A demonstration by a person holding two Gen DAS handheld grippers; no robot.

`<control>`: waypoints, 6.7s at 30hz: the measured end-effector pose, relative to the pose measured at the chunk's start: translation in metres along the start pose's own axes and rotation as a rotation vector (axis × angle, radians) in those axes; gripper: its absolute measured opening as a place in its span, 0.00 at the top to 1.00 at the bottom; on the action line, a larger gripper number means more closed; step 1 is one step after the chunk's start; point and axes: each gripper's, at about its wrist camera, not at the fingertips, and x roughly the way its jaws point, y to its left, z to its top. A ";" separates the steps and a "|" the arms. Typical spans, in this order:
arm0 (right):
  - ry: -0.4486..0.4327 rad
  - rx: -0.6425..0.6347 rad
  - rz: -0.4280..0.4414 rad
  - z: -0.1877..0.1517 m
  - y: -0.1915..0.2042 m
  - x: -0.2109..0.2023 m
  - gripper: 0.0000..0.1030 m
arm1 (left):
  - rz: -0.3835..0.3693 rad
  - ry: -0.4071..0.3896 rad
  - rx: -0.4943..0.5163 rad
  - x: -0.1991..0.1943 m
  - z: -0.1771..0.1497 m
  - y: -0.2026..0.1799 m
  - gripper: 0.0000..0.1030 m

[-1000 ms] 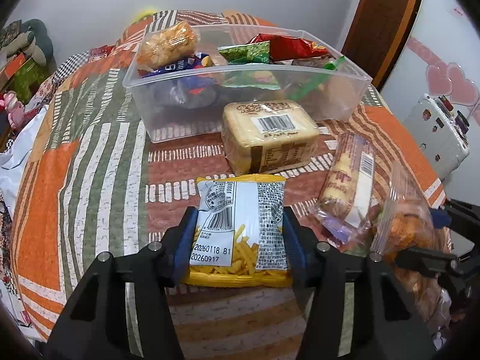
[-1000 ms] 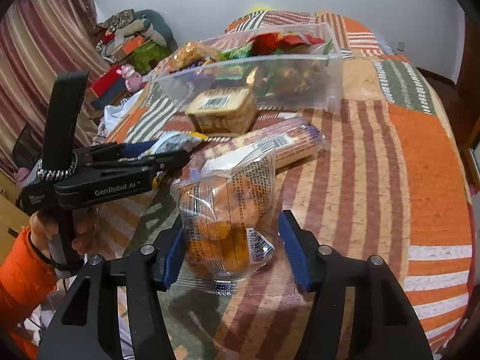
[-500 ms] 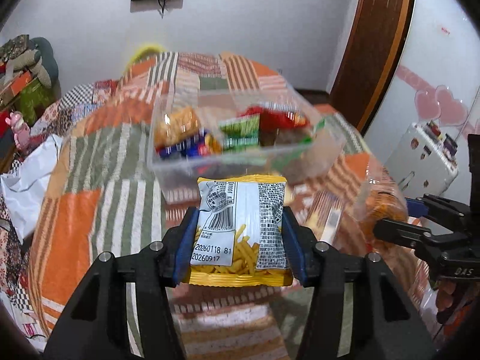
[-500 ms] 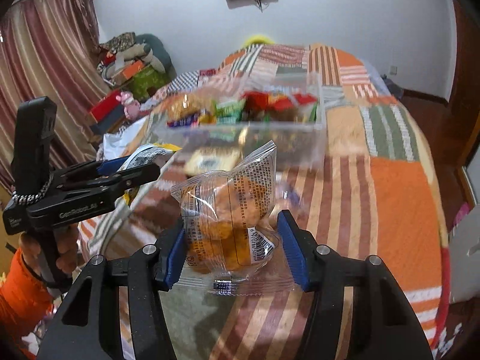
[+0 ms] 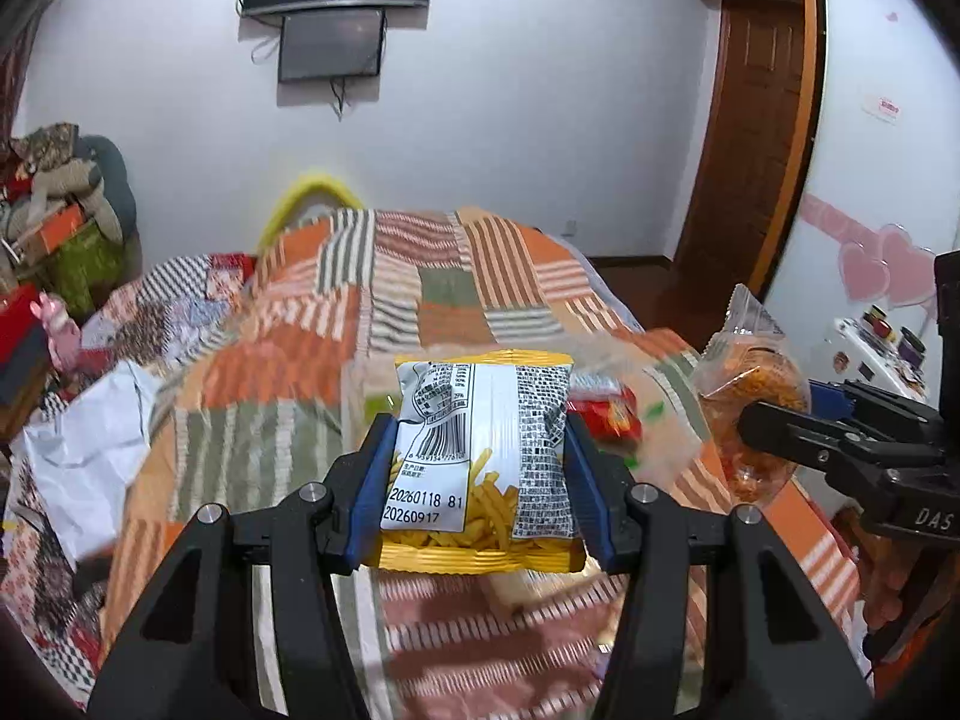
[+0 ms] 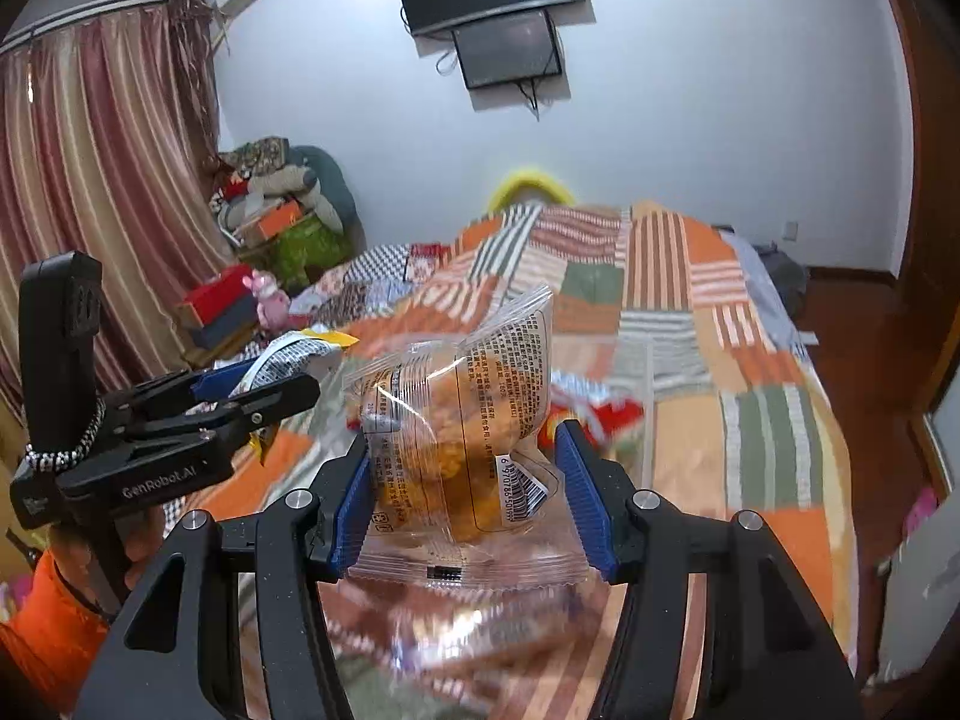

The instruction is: Organize snacks

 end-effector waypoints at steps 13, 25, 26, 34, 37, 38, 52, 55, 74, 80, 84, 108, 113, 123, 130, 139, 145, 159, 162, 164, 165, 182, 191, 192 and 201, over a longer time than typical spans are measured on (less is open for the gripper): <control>0.052 0.063 0.038 0.026 -0.013 0.071 0.48 | 0.038 0.046 -0.052 0.064 0.027 0.025 0.48; 0.135 0.047 -0.040 0.036 -0.022 0.123 0.48 | 0.040 0.149 -0.073 0.131 0.022 0.037 0.48; 0.142 0.043 -0.043 0.036 -0.022 0.125 0.47 | 0.038 0.154 -0.075 0.134 0.022 0.038 0.47; 0.151 0.015 -0.062 0.035 -0.018 0.125 0.45 | 0.026 0.165 -0.101 0.134 0.020 0.041 0.46; 0.143 0.000 -0.062 0.035 -0.016 0.116 0.45 | 0.012 0.157 -0.100 0.124 0.020 0.039 0.46; 0.140 -0.005 -0.066 0.035 -0.016 0.114 0.45 | 0.012 0.152 -0.096 0.120 0.020 0.038 0.46; 0.123 0.033 -0.072 -0.004 -0.020 0.040 0.30 | -0.001 0.150 -0.039 0.055 -0.018 0.026 0.38; 0.154 0.059 -0.083 -0.024 -0.020 0.034 0.30 | 0.003 0.169 -0.034 0.046 -0.035 0.024 0.38; 0.434 0.169 -0.018 -0.082 -0.022 0.105 0.23 | 0.025 0.288 -0.028 0.031 -0.105 0.026 0.38; 0.423 0.001 -0.071 -0.091 0.002 0.109 0.23 | -0.012 0.305 -0.044 0.041 -0.099 0.021 0.30; 0.422 -0.031 -0.078 -0.094 -0.007 0.097 0.29 | -0.038 0.309 -0.038 0.049 -0.095 0.010 0.18; 0.363 0.044 -0.082 -0.103 -0.039 0.068 0.59 | -0.071 0.363 -0.028 0.124 -0.094 -0.037 0.19; 0.347 0.045 -0.070 -0.102 -0.035 0.057 0.59 | -0.082 0.354 -0.043 0.109 -0.096 -0.030 0.20; 0.244 0.020 -0.040 -0.078 -0.020 0.028 0.59 | -0.094 0.256 -0.048 0.060 -0.077 -0.020 0.20; 0.179 -0.002 -0.040 -0.054 -0.013 0.030 0.59 | -0.093 0.188 -0.057 0.042 -0.052 -0.015 0.20; 0.112 0.015 -0.038 -0.024 -0.016 0.047 0.59 | -0.075 0.122 -0.063 0.052 -0.023 -0.007 0.20; 0.097 0.025 -0.062 -0.009 -0.019 0.070 0.59 | -0.059 0.127 -0.071 0.073 -0.011 -0.005 0.20; 0.151 0.070 -0.117 0.012 -0.043 0.111 0.58 | -0.051 0.164 -0.055 0.117 -0.002 -0.005 0.20; 0.158 0.085 -0.120 0.010 -0.047 0.111 0.58 | -0.060 0.178 -0.055 0.123 -0.006 -0.006 0.19; 0.156 0.075 -0.121 0.009 -0.046 0.107 0.57 | -0.041 0.175 -0.022 0.123 -0.008 -0.012 0.19; 0.156 0.071 -0.120 0.009 -0.047 0.105 0.57 | -0.038 0.176 -0.015 0.123 -0.009 -0.013 0.19; -0.040 -0.010 -0.097 0.029 -0.010 0.003 0.52 | -0.052 -0.079 -0.032 -0.001 0.025 -0.015 0.19; -0.232 -0.064 -0.093 0.035 0.023 -0.061 0.25 | -0.009 -0.255 -0.003 -0.083 0.028 -0.023 0.10; -0.242 -0.063 -0.092 0.034 0.024 -0.064 0.22 | 0.004 -0.268 0.001 -0.088 0.027 -0.025 0.06; -0.287 -0.064 -0.125 0.030 0.031 -0.068 0.01 | 0.046 -0.307 0.024 -0.106 0.018 -0.029 0.00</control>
